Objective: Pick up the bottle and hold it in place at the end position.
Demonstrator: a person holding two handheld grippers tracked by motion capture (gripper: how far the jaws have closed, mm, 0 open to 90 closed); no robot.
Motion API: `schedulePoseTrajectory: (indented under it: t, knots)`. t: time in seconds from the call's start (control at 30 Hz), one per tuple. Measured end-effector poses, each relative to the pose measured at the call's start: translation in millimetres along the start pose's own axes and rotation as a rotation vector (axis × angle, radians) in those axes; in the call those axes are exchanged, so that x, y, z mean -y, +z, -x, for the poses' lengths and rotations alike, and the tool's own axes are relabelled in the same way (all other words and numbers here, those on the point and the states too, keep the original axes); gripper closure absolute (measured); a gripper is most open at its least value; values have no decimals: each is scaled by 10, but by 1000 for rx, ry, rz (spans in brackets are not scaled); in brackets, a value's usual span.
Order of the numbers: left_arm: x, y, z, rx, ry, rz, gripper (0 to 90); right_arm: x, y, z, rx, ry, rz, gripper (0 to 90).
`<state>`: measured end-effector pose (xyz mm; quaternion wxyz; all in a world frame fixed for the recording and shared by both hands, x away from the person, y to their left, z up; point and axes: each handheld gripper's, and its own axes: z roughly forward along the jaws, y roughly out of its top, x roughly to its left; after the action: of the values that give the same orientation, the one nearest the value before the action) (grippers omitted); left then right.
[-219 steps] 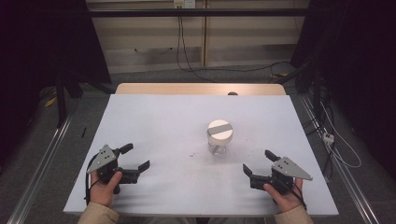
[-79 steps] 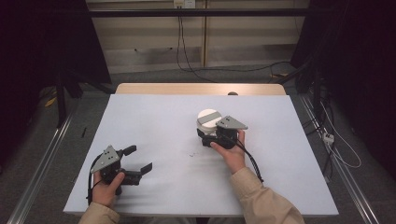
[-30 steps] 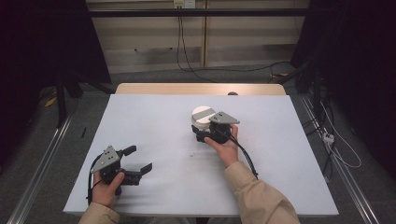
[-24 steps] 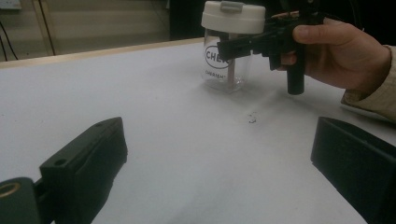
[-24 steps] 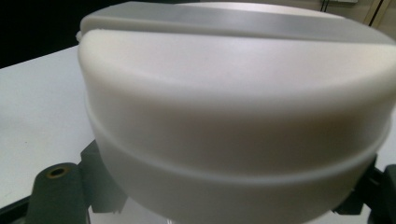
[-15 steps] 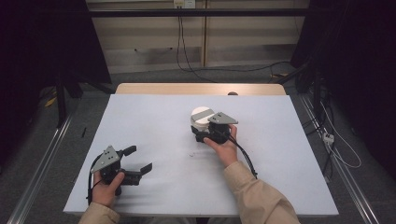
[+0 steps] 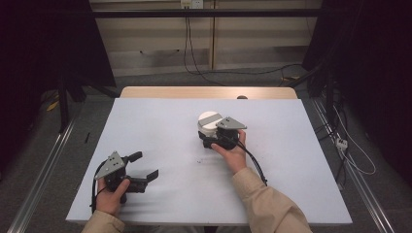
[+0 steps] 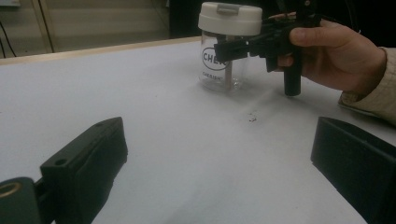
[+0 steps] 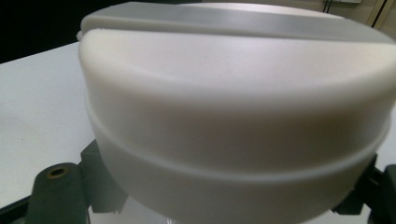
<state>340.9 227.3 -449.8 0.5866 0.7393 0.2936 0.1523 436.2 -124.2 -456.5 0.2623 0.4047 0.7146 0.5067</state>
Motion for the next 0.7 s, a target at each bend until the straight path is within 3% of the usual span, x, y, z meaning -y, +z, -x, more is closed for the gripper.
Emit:
schedulePoseTrajectory:
  t: [0.33, 0.5, 0.7]
  knots:
    - [2, 5, 0, 2, 2, -1, 33, 3, 3, -8, 0, -8, 1, 183]
    - [0, 23, 1, 9, -9, 2, 32, 16, 1, -31, 1, -41, 6, 183]
    - [-49, 70, 13, -3, -16, 11, 32, 26, -11, -17, -5, -33, 6, 183]
